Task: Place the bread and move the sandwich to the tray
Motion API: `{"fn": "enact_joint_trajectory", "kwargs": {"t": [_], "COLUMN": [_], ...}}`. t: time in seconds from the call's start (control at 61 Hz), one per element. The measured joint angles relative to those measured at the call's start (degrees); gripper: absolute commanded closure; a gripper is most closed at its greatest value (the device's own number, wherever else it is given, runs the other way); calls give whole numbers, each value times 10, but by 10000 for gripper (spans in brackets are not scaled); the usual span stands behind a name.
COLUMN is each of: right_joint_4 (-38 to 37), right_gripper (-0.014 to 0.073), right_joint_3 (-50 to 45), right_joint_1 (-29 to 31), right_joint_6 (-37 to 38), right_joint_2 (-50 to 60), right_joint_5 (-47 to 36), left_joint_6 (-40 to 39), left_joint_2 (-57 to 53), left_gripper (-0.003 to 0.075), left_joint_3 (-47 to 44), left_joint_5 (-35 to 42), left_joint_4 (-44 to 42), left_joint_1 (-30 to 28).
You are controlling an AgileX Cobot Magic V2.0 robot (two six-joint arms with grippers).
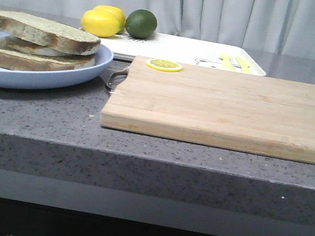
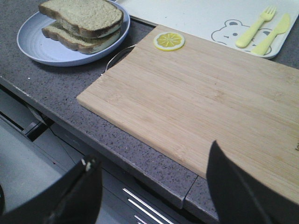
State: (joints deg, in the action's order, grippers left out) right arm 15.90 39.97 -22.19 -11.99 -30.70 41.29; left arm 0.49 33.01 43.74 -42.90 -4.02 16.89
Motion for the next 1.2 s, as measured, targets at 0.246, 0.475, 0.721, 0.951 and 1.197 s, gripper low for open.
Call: {"fn": "enact_joint_trajectory", "kwargs": {"t": [0.246,0.475,0.721,0.951,1.197], "right_joint_4": [0,0,0,0,0], "right_gripper": [95,95,95,95,95], "right_joint_3": [0,0,0,0,0], "right_joint_1": [0,0,0,0,0], "right_joint_6": [0,0,0,0,0], "right_joint_2": [0,0,0,0,0], "right_joint_5": [0,0,0,0,0], "left_joint_6": [0,0,0,67,156], "left_joint_2": [114,263,355,413,478], "left_gripper": [283,283,283,297,351], "left_joint_3": [83,164,246,294,297], "left_joint_5": [-93,-150,-172,-177,-179], "left_joint_4": [-28,-60,-46,102,284], "left_joint_1": [0,0,-66,-211,-286]}}
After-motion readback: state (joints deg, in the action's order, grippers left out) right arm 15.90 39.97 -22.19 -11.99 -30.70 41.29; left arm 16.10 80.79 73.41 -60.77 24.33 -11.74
